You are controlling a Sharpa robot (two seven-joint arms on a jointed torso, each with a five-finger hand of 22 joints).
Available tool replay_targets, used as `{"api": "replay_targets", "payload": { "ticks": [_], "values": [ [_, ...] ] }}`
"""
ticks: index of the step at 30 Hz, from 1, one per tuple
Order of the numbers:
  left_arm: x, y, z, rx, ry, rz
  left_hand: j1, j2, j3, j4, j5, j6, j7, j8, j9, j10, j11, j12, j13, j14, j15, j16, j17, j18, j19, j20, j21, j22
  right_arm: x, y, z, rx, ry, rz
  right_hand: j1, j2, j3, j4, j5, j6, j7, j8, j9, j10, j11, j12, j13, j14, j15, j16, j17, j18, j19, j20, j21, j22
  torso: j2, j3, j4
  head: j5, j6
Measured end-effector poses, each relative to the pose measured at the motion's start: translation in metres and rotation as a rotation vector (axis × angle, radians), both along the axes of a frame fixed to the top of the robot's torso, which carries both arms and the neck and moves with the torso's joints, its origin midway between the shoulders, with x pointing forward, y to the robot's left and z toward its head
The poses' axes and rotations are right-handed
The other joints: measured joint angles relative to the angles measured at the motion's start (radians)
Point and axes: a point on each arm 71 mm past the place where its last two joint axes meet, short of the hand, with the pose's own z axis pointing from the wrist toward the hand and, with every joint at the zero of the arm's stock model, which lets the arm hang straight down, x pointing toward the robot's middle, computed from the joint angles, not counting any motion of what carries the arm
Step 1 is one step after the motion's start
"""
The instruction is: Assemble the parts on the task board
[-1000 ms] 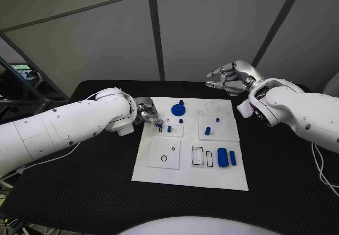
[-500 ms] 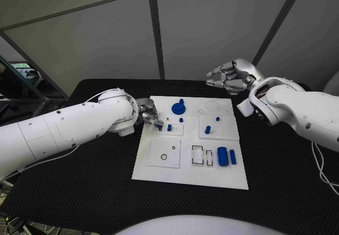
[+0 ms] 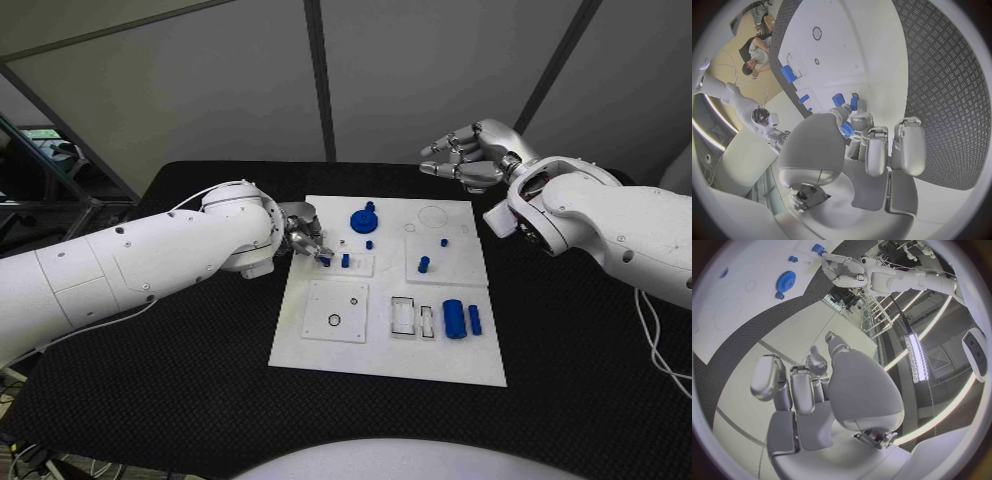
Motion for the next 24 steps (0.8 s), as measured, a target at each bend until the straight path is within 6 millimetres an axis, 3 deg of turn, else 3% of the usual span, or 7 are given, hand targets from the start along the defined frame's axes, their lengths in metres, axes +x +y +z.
{"api": "replay_targets", "payload": {
  "ticks": [24],
  "values": [
    [0.0006,-0.0024,-0.0015,0.021,0.012,-0.010,0.004,-0.004,0.010,-0.009,-0.002,0.000,0.000,-0.001,0.001,0.001,0.002,0.000,0.001,0.000,0.000,0.000,0.000,0.000,0.000,0.000,0.000,0.000,0.0008,0.0006,-0.0007,-0.002,0.003,0.002,-0.001,0.001,0.000,0.000,0.000,0.000,0.000,0.000,0.000,0.000,0.000,0.000,0.000,0.000,0.000,0.000,0.000,0.000,0.000,0.000,0.000,0.000,0.000,0.0009,0.0001,0.001,-0.007]
  ]
}}
